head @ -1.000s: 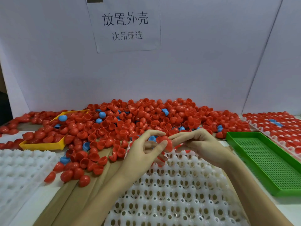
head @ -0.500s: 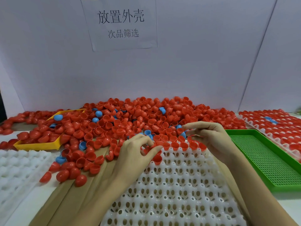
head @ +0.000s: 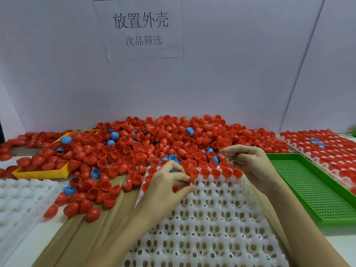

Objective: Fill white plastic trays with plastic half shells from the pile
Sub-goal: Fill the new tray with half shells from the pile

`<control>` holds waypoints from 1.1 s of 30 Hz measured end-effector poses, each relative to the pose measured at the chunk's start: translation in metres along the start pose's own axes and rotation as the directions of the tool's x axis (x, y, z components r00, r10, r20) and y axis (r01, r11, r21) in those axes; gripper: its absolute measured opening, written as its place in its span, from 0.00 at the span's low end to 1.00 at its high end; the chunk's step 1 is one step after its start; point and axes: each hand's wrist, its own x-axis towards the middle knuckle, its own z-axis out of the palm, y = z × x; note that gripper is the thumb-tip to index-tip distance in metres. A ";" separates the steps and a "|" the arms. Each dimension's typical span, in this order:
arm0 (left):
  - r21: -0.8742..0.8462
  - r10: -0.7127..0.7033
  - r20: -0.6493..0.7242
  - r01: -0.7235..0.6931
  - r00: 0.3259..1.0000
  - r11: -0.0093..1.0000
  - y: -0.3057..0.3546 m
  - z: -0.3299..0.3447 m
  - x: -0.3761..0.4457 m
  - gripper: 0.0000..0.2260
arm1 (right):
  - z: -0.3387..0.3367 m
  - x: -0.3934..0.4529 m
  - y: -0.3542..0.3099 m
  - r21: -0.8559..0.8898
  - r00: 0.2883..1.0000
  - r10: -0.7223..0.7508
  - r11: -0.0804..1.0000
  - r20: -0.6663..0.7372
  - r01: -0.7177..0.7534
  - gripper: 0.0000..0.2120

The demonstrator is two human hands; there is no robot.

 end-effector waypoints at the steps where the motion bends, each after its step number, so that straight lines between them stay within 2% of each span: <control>1: 0.040 0.020 0.011 -0.020 1.000 0.999 0.000 0.001 0.000 0.08 | -0.001 0.000 0.000 -0.002 1.000 0.002 1.000 -0.002 -0.002 0.26; 4: 0.210 0.127 0.049 -0.134 0.991 0.968 0.002 0.003 -0.001 0.06 | -0.001 -0.001 0.000 -0.006 1.000 0.003 1.000 -0.003 -0.003 0.26; 8: 0.377 0.233 0.178 -0.285 0.956 0.881 0.001 0.007 -0.003 0.07 | 0.001 -0.001 -0.001 -0.018 1.000 0.007 1.000 -0.007 -0.007 0.26; 15: 0.336 0.205 0.258 -0.287 0.944 0.897 -0.004 0.007 -0.006 0.16 | 0.001 -0.001 -0.001 -0.035 1.000 0.016 0.999 -0.016 -0.017 0.25; 21: 0.257 0.131 0.252 -0.197 0.959 0.946 -0.008 0.000 -0.002 0.12 | -0.001 -0.001 0.002 -0.043 0.999 0.018 0.999 -0.031 -0.020 0.25; 26: 0.383 0.008 0.024 -0.017 1.000 0.924 -0.028 -0.024 0.009 0.10 | -0.004 0.001 0.004 -0.016 0.999 0.019 1.000 -0.036 -0.020 0.24; 29: 0.473 -0.080 -0.077 0.107 0.994 0.875 -0.046 -0.035 0.012 0.14 | -0.006 0.001 0.007 0.019 0.996 0.021 1.000 -0.085 -0.019 0.25; 33: 0.425 -0.260 -0.035 0.250 0.965 0.870 -0.064 -0.038 0.011 0.21 | -0.003 0.003 0.010 -0.011 0.982 -0.017 1.000 -0.188 0.015 0.26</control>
